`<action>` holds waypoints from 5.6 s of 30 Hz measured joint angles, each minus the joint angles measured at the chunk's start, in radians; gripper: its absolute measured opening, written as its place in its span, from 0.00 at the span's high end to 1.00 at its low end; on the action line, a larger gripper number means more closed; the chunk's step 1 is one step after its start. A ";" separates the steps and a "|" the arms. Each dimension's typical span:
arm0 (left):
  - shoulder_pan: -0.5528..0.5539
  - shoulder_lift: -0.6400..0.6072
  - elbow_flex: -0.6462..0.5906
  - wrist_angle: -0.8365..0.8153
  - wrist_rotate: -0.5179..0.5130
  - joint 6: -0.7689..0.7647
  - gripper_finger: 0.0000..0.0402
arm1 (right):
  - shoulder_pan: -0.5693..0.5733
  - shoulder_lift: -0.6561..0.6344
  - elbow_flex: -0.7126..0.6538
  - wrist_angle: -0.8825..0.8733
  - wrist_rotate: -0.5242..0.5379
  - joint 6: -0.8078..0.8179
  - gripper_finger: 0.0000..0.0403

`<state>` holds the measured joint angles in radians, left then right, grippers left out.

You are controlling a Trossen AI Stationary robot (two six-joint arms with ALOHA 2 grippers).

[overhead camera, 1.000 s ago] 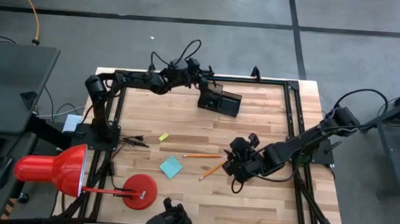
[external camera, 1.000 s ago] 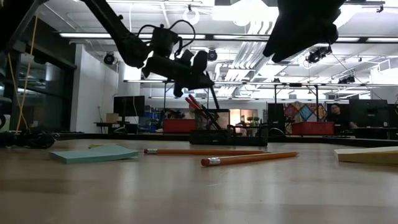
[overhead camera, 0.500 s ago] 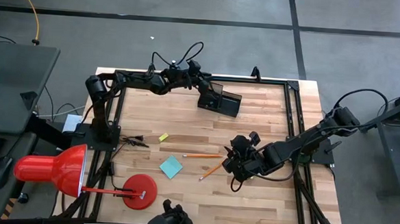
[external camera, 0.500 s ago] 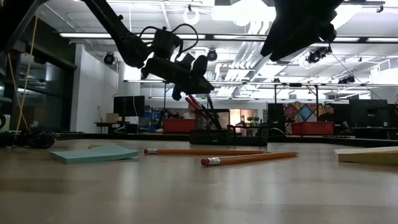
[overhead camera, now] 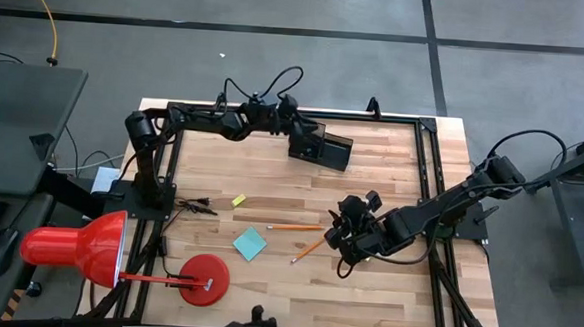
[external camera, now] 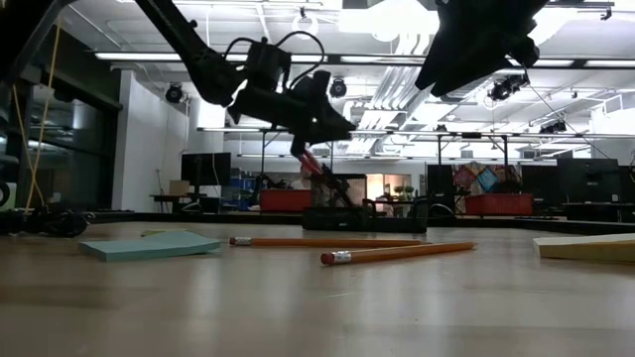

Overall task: Pick and place office supplies into organizer
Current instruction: Put the green eraser in the black desk organizer

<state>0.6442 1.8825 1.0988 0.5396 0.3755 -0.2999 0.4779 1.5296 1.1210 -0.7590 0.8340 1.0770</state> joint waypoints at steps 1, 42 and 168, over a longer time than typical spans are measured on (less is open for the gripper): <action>-0.005 -0.005 0.000 -0.005 0.015 -0.002 0.78 | -0.002 0.000 0.000 0.002 -0.001 0.001 0.62; -0.524 -0.938 -0.662 -0.235 -0.561 -0.036 1.00 | 0.006 0.001 0.000 -0.018 0.013 0.070 0.57; -0.934 -0.274 -0.961 0.257 -1.120 -0.457 0.95 | -0.073 0.000 0.000 -0.030 -0.381 -0.092 0.64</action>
<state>-0.2893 1.6084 0.1375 0.7966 -0.7448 -0.7566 0.4053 1.5299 1.1210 -0.7887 0.4530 0.9855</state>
